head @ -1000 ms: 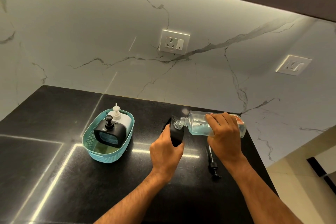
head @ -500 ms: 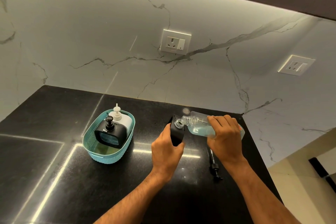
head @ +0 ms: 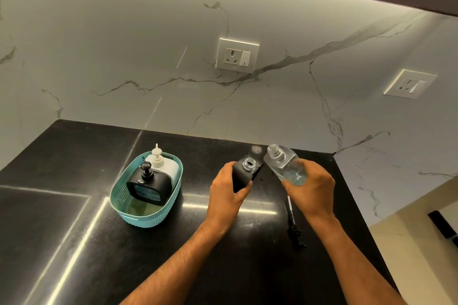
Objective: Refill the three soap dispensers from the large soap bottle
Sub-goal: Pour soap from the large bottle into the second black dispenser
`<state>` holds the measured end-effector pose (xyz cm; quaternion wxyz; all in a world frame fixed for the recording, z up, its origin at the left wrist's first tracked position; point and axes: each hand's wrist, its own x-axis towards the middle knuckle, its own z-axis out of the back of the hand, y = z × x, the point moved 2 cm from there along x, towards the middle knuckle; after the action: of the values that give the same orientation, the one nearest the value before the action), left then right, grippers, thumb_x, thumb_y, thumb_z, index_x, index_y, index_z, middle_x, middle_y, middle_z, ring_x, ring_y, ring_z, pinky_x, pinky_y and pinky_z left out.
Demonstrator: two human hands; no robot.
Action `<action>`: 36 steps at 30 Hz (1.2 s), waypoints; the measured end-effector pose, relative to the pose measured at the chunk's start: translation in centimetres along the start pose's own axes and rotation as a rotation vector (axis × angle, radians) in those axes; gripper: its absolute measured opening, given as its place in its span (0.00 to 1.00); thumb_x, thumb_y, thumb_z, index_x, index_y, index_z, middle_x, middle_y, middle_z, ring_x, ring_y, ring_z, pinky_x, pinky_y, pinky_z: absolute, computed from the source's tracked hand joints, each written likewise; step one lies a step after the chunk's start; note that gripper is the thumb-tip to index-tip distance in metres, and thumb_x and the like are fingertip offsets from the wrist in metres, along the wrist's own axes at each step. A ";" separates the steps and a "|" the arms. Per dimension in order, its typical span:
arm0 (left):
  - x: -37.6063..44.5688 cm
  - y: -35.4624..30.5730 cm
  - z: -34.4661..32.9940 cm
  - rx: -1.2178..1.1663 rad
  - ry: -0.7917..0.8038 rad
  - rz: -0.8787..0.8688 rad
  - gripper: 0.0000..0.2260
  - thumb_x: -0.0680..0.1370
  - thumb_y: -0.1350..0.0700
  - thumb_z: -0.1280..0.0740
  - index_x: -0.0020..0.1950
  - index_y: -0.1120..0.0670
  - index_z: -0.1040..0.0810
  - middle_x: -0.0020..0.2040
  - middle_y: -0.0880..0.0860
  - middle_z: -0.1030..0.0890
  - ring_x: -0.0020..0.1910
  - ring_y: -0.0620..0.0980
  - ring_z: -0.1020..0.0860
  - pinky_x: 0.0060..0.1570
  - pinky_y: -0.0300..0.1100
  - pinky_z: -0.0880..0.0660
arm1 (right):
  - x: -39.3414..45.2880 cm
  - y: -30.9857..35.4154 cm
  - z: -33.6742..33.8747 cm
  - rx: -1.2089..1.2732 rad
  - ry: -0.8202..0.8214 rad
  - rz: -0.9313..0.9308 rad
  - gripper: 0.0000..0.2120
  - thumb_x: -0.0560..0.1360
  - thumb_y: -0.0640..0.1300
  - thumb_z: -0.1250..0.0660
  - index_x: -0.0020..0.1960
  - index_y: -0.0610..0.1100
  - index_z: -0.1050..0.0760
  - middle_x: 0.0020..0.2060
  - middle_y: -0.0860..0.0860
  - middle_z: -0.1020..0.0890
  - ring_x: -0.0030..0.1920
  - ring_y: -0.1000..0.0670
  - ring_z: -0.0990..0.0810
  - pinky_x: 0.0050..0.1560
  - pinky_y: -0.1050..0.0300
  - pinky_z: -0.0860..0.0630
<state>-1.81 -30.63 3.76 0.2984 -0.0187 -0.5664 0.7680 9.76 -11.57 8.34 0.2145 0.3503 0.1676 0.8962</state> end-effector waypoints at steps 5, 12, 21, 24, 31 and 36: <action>1.8 1.0 -0.5 -0.068 0.091 -0.017 0.20 0.75 0.53 0.22 0.64 0.50 0.22 0.58 0.45 0.20 0.57 0.41 0.22 0.57 0.38 0.23 | 1.0 -2.5 -0.2 0.117 0.006 -0.125 0.28 0.57 0.43 0.12 0.54 0.44 0.18 0.46 0.52 0.16 0.44 0.54 0.18 0.46 0.70 0.26; 4.3 2.4 -1.6 -0.160 0.254 0.055 0.20 0.74 0.57 0.21 0.63 0.51 0.21 0.57 0.45 0.17 0.58 0.43 0.19 0.57 0.44 0.19 | 3.8 -7.2 -0.5 0.278 0.103 -0.284 0.30 0.53 0.43 0.11 0.53 0.47 0.18 0.46 0.55 0.15 0.48 0.58 0.17 0.45 0.63 0.21; 7.1 3.0 -3.8 -0.166 0.403 0.140 0.21 0.74 0.60 0.21 0.64 0.51 0.23 0.59 0.48 0.18 0.61 0.50 0.19 0.59 0.53 0.18 | 7.1 -14.3 -2.2 0.440 0.116 -0.470 0.31 0.54 0.34 0.13 0.54 0.45 0.18 0.47 0.54 0.15 0.49 0.55 0.16 0.39 0.70 0.21; 7.9 3.0 -4.7 -0.155 0.413 0.158 0.22 0.74 0.61 0.22 0.65 0.52 0.23 0.60 0.50 0.18 0.61 0.49 0.19 0.62 0.53 0.20 | 8.5 -16.6 -2.9 0.475 0.141 -0.514 0.32 0.54 0.34 0.13 0.56 0.43 0.19 0.49 0.49 0.14 0.50 0.49 0.15 0.46 0.57 0.16; 9.5 3.2 -6.6 -0.138 0.431 0.204 0.23 0.74 0.62 0.22 0.67 0.52 0.24 0.61 0.51 0.18 0.62 0.49 0.19 0.66 0.52 0.21 | 10.5 -20.5 -5.3 0.517 0.186 -0.588 0.33 0.54 0.34 0.13 0.53 0.52 0.20 0.49 0.53 0.14 0.51 0.52 0.15 0.49 0.55 0.17; 9.9 3.5 -7.3 -0.119 0.442 0.241 0.23 0.74 0.62 0.22 0.67 0.51 0.23 0.62 0.50 0.18 0.63 0.50 0.19 0.66 0.51 0.21 | 10.4 -22.1 -7.1 0.531 0.231 -0.600 0.32 0.55 0.33 0.13 0.50 0.56 0.22 0.48 0.58 0.16 0.51 0.58 0.17 0.40 0.69 0.20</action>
<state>-8.82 -20.25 1.18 0.3198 -0.2709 -0.5254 0.7405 3.82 11.37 -0.78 0.3481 0.2263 0.5104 0.7530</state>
